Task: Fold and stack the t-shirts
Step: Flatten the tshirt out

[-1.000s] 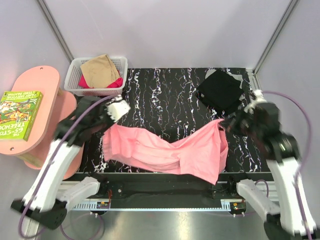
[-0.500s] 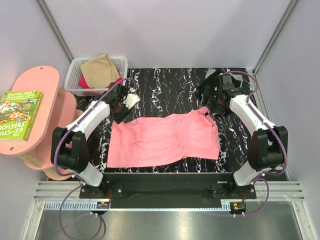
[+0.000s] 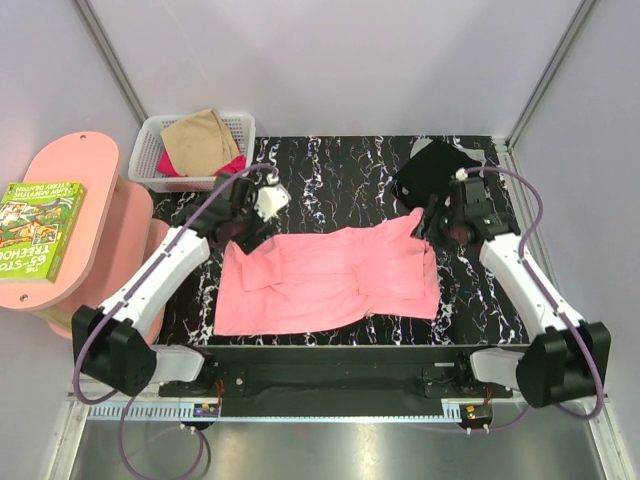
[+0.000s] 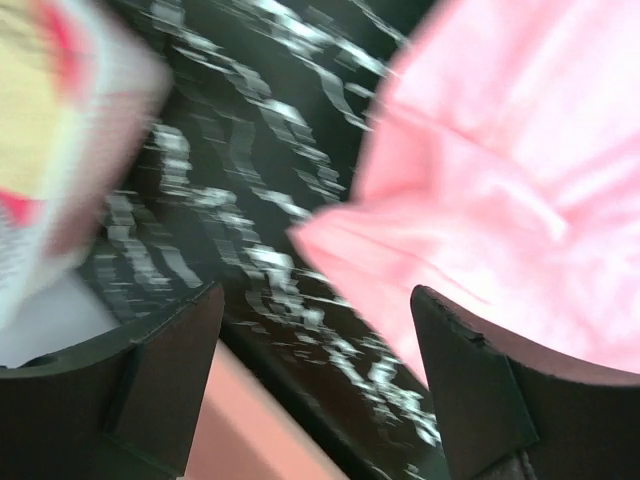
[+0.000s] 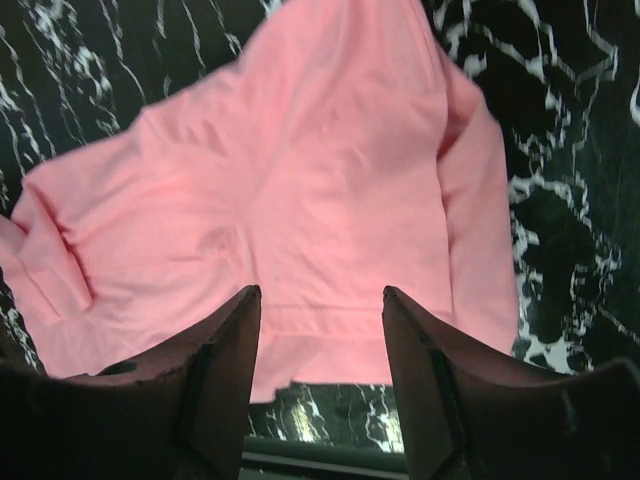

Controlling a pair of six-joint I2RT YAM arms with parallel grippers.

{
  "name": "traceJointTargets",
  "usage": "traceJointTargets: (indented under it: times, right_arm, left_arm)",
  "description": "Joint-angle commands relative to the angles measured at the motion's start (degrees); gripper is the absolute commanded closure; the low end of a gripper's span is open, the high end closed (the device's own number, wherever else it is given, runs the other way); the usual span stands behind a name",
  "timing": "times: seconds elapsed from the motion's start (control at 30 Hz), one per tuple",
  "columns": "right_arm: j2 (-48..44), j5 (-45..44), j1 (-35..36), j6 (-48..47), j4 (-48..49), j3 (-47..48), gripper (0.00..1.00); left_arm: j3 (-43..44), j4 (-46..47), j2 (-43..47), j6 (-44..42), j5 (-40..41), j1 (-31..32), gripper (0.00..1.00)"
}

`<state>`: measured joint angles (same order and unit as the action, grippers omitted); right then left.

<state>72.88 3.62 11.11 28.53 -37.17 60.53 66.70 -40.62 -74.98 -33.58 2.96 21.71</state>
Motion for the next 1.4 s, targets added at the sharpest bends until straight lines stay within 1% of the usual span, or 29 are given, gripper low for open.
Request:
traceJointTargets:
  times: [0.0,0.07,0.2,0.6,0.83,1.07,1.23,1.37]
  right_arm:
    - [-6.3,3.9,-0.2,3.6,-1.1,-7.5,0.41]
    - [-9.1,5.3,-0.1,4.3,-1.7,-10.5,0.41]
    - [-10.6,6.5,-0.1,5.5,-1.4,-14.9,0.44]
    - [-6.8,6.6,-0.1,5.7,1.9,-20.8,0.46]
    - [-6.6,6.8,-0.1,6.3,2.3,-21.6,0.47]
    - [-5.9,6.0,-0.2,8.8,2.0,-23.0,0.48]
    - [-7.8,4.6,-0.2,10.6,0.9,-24.5,0.44]
    - [-9.0,3.9,-0.1,12.2,-0.3,-24.8,0.44]
  left_arm:
    - [-7.8,0.1,-3.0,2.5,-2.1,0.4,0.20]
    - [-9.1,1.9,-3.8,2.6,-2.0,0.4,0.20]
    - [-10.3,4.1,-5.6,3.3,-2.0,0.4,0.21]
    - [-9.1,7.7,-11.7,3.4,-0.9,0.4,0.23]
    - [-9.4,8.5,-12.9,3.6,-0.8,0.4,0.23]
    - [-9.1,9.1,-13.9,3.8,-0.9,0.4,0.23]
    - [-8.6,9.0,-13.1,3.5,-0.9,0.3,0.23]
    - [-8.3,8.7,-13.2,3.3,-0.9,0.0,0.24]
